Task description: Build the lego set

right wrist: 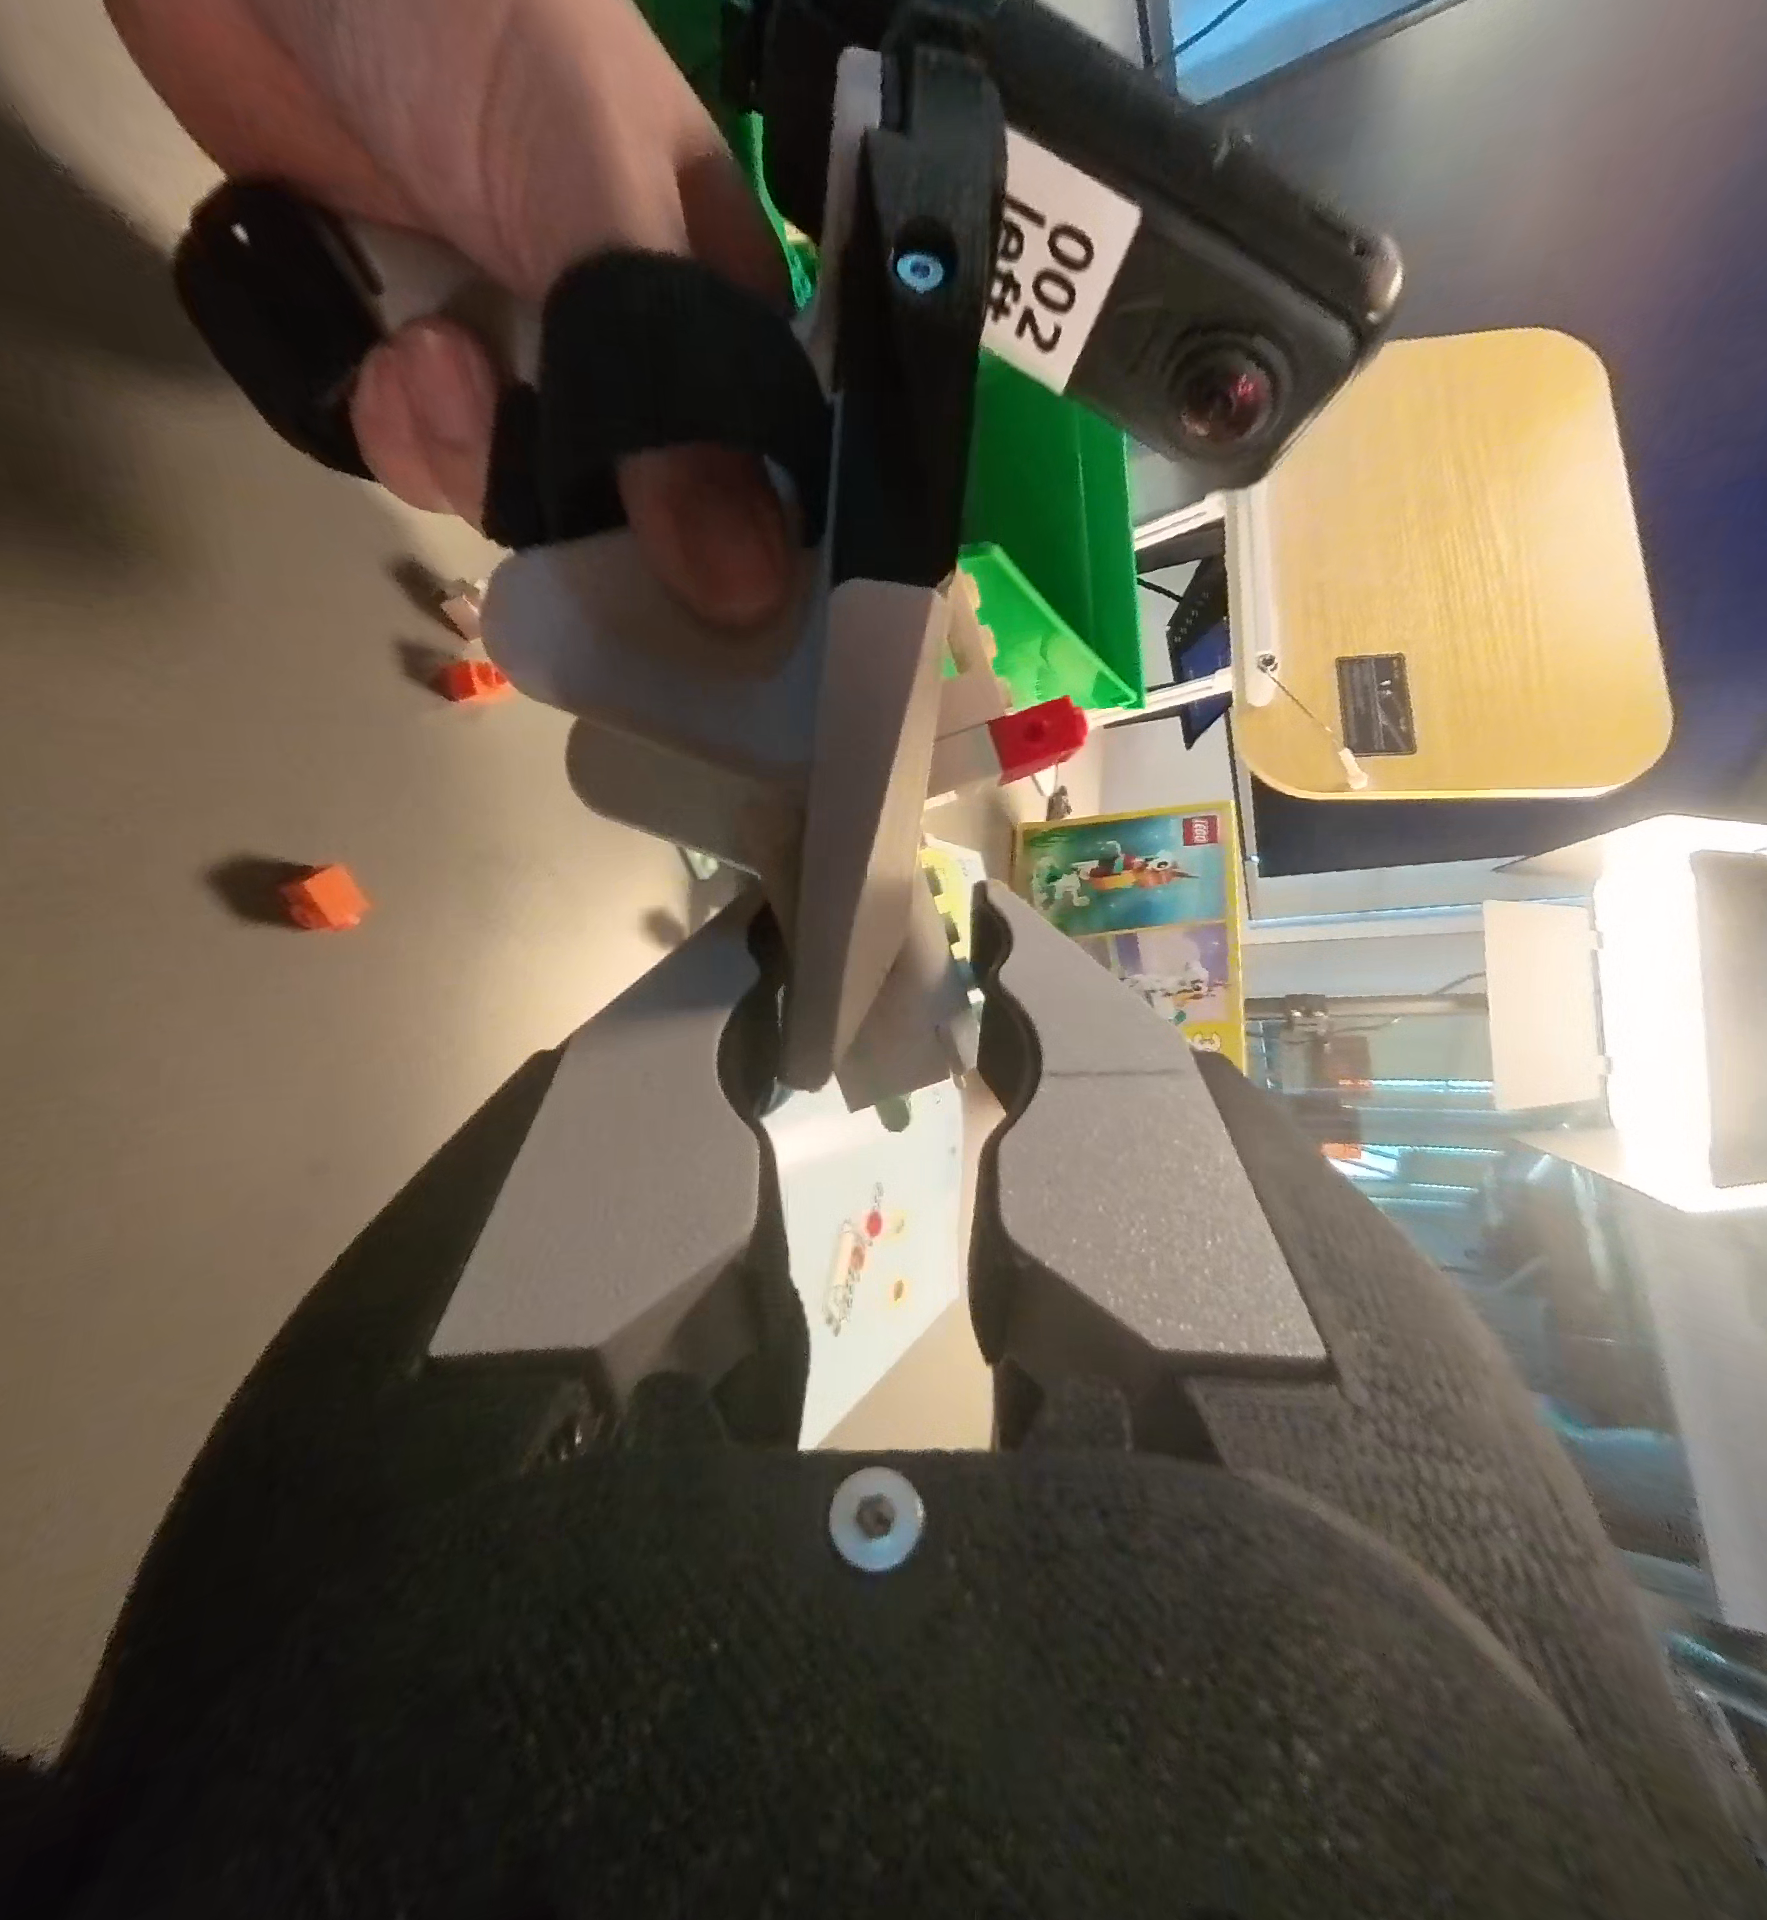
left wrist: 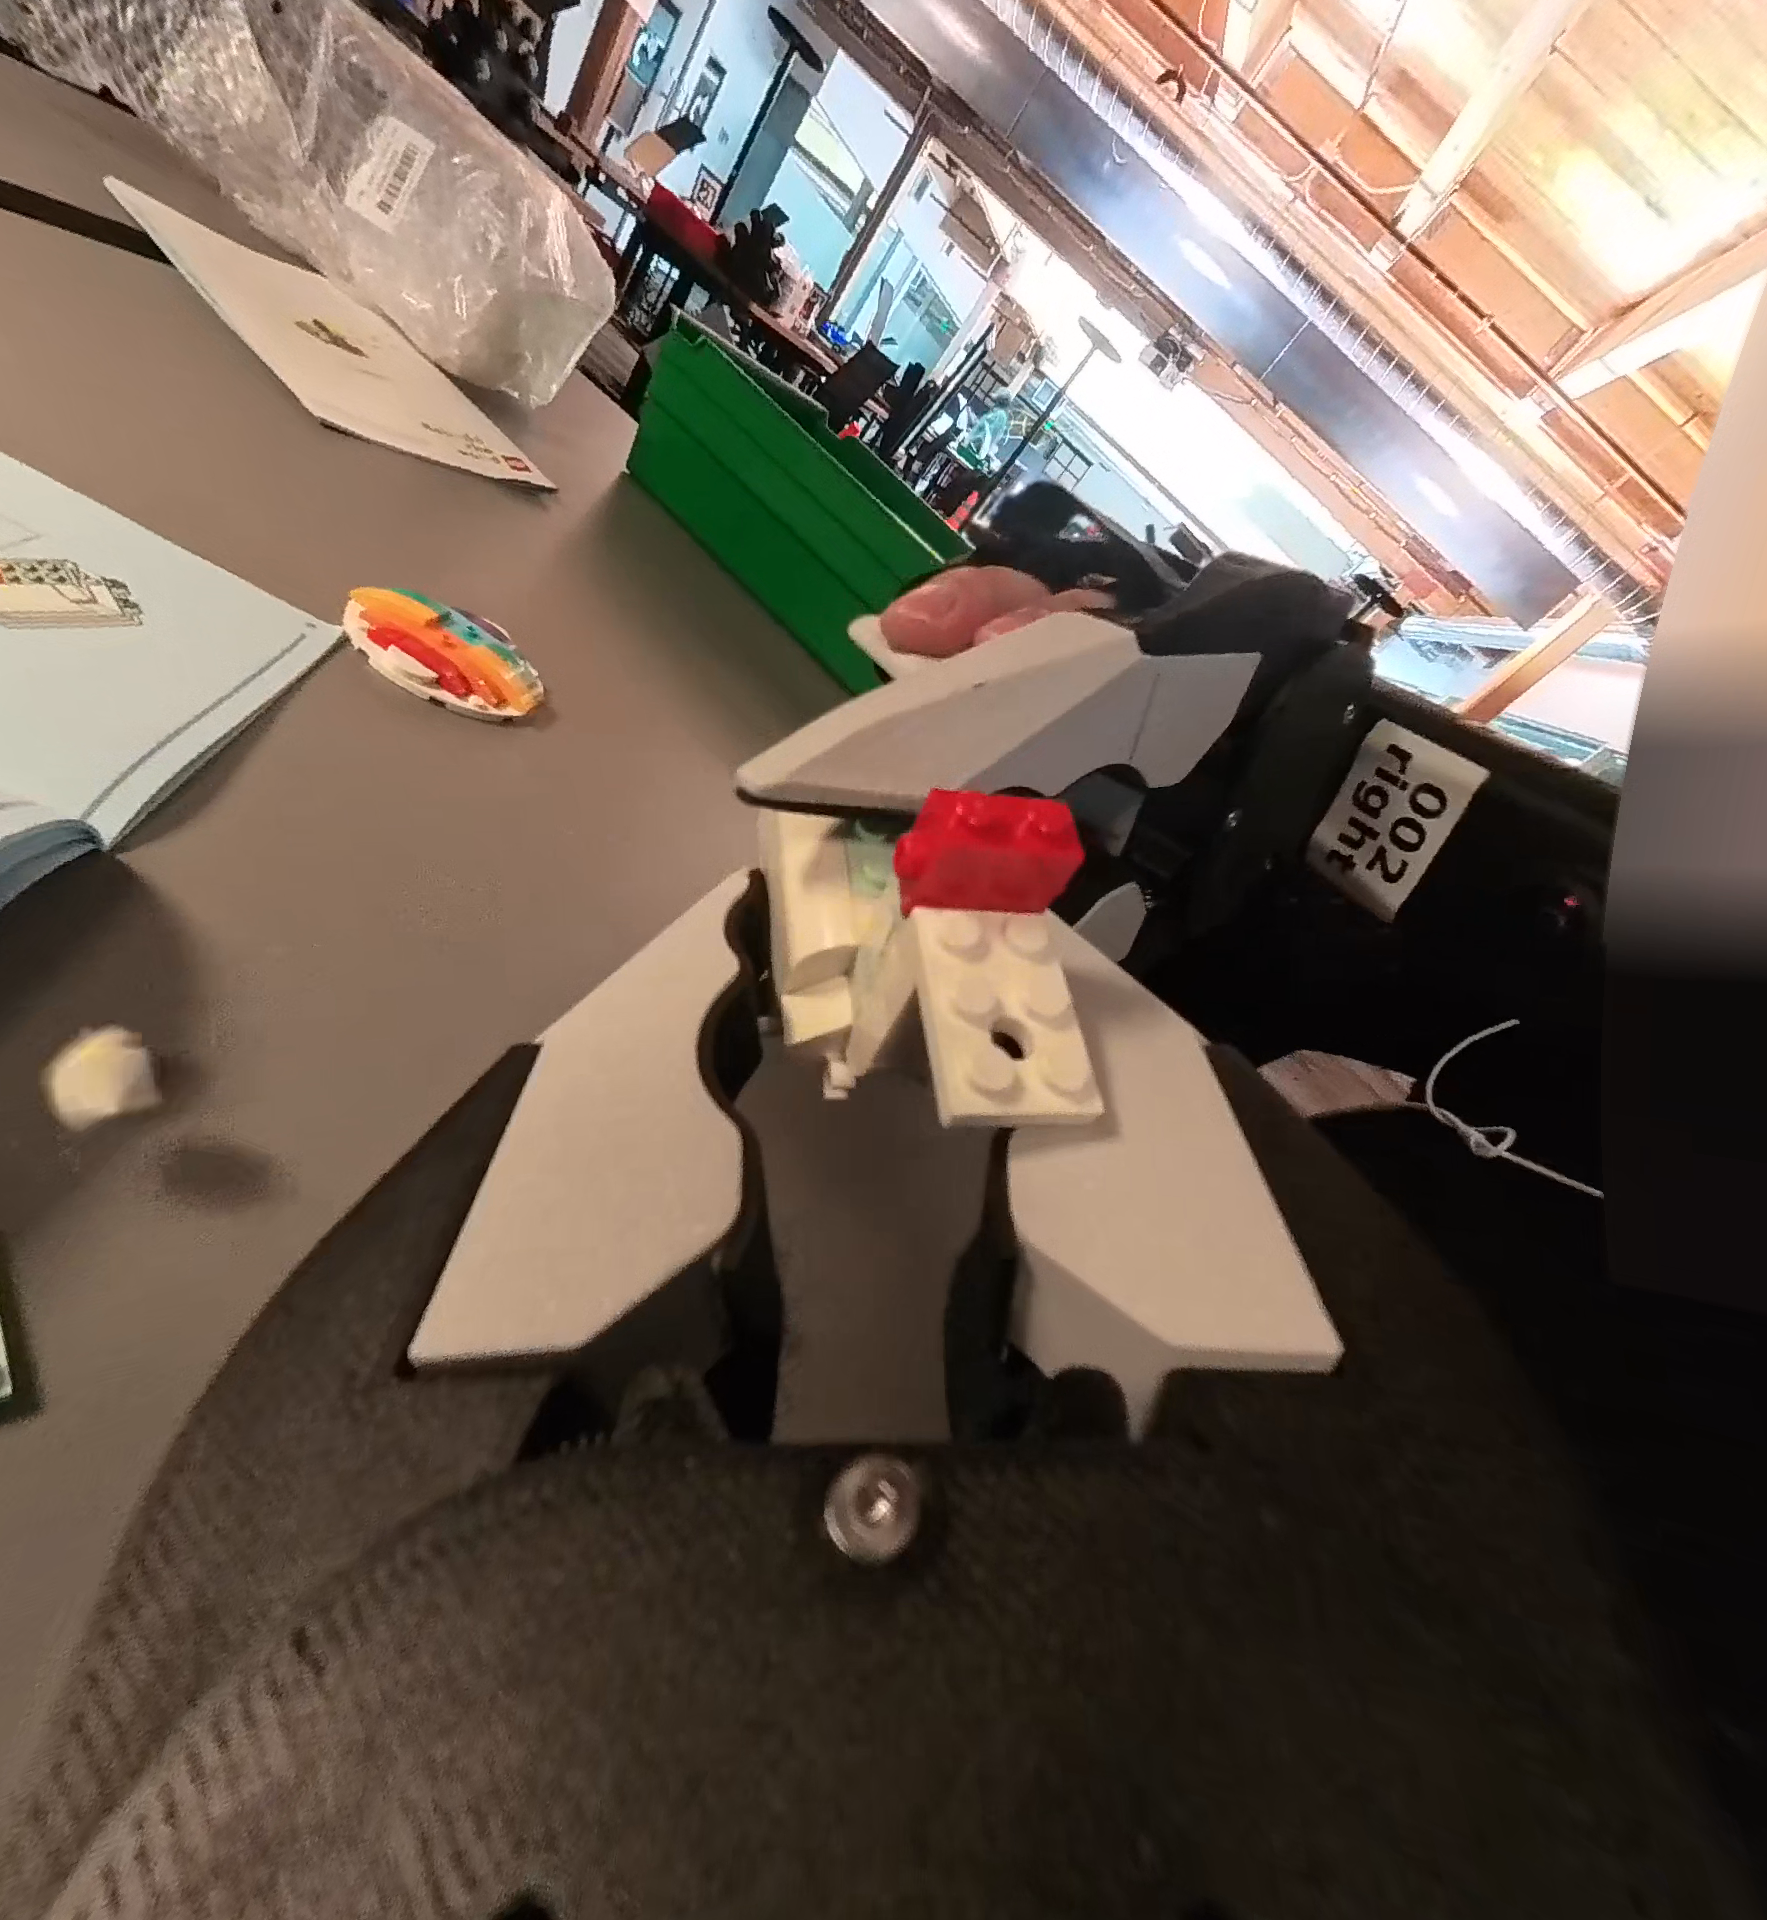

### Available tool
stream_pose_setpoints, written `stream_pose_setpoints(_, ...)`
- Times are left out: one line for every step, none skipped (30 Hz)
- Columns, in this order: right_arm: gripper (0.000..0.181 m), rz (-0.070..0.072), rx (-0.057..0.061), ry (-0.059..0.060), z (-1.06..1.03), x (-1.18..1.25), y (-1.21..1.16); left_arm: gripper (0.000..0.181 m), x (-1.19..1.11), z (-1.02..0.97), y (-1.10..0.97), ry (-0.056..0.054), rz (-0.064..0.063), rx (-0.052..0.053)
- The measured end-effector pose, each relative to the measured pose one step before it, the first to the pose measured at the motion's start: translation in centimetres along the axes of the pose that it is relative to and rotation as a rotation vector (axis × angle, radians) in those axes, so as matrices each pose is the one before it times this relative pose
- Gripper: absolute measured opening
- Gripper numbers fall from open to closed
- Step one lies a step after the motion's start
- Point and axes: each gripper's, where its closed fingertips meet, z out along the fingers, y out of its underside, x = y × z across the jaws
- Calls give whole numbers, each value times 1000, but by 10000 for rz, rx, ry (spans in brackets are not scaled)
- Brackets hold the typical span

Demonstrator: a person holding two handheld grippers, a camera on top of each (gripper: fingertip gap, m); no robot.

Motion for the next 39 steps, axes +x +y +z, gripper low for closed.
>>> stream_pose_setpoints(33, -4, 9, -32, -13, -131, 15, 38, -24, 28, 126, 10, -12, -64)
stream_pose_setpoints(33, 3, 16, -46, -12, -140, 22, 38, -31, 17, 148, -6, -10, -80)
stream_pose_setpoints(33, -2, 42, -79, -51, -190, 29, 38, -52, -30, 213, -36, 11, -108)
stream_pose_setpoints(33, 26, 46, -139, -83, -269, 107, 38, -142, -124, 272, -98, 28, -132)
stream_pose_setpoints(36, 131, 10, -170, -88, -300, 286, 38, -196, -225, 261, -133, 53, -90)
stream_pose_setpoints(41, 313, 17, -231, -84, -347, 436, 38, -200, -294, 267, -135, 74, -88)
stream_pose_setpoints(45, 509, 120, -366, -93, -493, 443, 38, -181, -299, 314, -111, 85, -125)
stream_pose_setpoints(49, 688, 262, -450, -108, -544, 348, 38, -250, -277, 365, -149, 117, -172)
stream_pose_setpoints(51, 853, 419, -571, -143, -609, 141, 38, -353, -226, 513, -221, 224, -278)
stream_pose_setpoints(51, 982, 556, -681, -194, -641, -151, 38, -353, -147, 630, -248, 339, -361)
stream_pose_setpoints(50, 993, 568, -634, -193, -514, -307, 38, -196, -51, 648, -169, 368, -387)
stream_pose_setpoints(49, 844, 414, -562, -125, -396, -214, 38, -44, 32, 575, -110, 310, -351)
stream_pose_setpoints(46, 618, 214, -496, -49, -372, -10, 39, 110, 98, 430, -23, 263, -283)
stream_pose_setpoints(43, 426, 90, -413, 33, -329, 104, 39, 216, 106, 176, 52, 210, -139)
stream_pose_setpoints(42, 316, 69, -375, 67, -360, 99, 39, 186, 86, 125, 52, 163, -119)
stream_pose_setpoints(40, 280, 78, -311, 49, -281, 82, 39, 154, 73, 97, 66, 144, -111)
stream_pose_setpoints(39, 283, 113, -234, 29, -167, 23, 39, 118, 27, 22, 55, 110, -56)
stream_pose_setpoints(38, 287, 171, -220, -14, -152, -41, 39, 138, -2, -57, 89, 68, 2)
stream_pose_setpoints(37, 307, 222, -191, -48, -90, -112, 39, 160, -31, -114, 133, 14, 35)
stream_pose_setpoints(37, 336, 263, -156, -96, -10, -169, 39, 113, -78, -181, 114, -4, 77)
stream_pose_setpoints(36, 370, 325, -190, -177, -24, -290, 39, 173, -74, -134, 168, 15, 41)
stream_pose_setpoints(35, 401, 373, -243, -246, -73, -387, 39, 122, -37, -67, 119, 12, -4)
stream_pose_setpoints(35, 402, 360, -279, -263, -110, -436, 39, 11, -18, 17, 23, 68, -70)
stream_pose_setpoints(36, 355, 274, -266, -208, -143, -361, 39, -40, 31, 90, -39, 109, -106)
stream_pose_setpoints(36, 245, 116, -184, -97, -102, -178, 39, 23, 55, 81, -9, 122, -107)
stream_pose_setpoints(37, 78, -42, -61, 16, -3, 25, 39, 83, 83, 48, 25, 103, -70)
stream_pose_setpoints(37, -77, -104, 51, 88, 61, 102, 39, 122, 113, 43, 60, 69, -69)
stream_pose_setpoints(38, -142, -90, 76, 70, 61, 89, 39, 18, 65, 116, 10, 45, -106)
stream_pose_setpoints(37, -84, -47, 37, 30, 22, 33, 39, -54, -34, 35, -19, 50, -38)
stream_pose_setpoints(37, 11, 20, -30, 26, -44, -54, 39, 83, -69, -18, 85, 10, 1)
stream_pose_setpoints(37, 25, 36, -30, 19, -33, -61, 39, 103, -70, -7, 113, -39, -8)
stream_pose_setpoints(38, -37, 46, 113, 13, 167, -78, 39, 73, -45, -14, 94, -48, -4)
stream_pose_setpoints(41, -87, 33, 156, 17, 219, -72, 39, 131, 18, 37, 120, -35, -43)
stream_pose_setpoints(42, -61, -35, -7, 57, -20, 16, 39, 66, 77, 60, 58, -12, -60)
stream_pose_setpoints(43, 0, -102, -103, 128, -152, 96, 39, 53, 112, 63, 20, 27, -61)
stream_pose_setpoints(42, -10, -135, -108, 174, -179, 139, 39, 112, 136, 26, 52, 44, -49)
stream_pose_setpoints(40, -49, -133, -124, 185, -240, 147, 39, 119, 131, -30, 56, 29, -11)
stream_pose_setpoints(35, -33, -112, -131, 194, -243, 136, 39, 148, 117, -78, 80, 18, 13)
stream_pose_setpoints(33, 13, -59, -90, 146, -162, 65, 39, 171, 76, 1, 107, 21, -27)
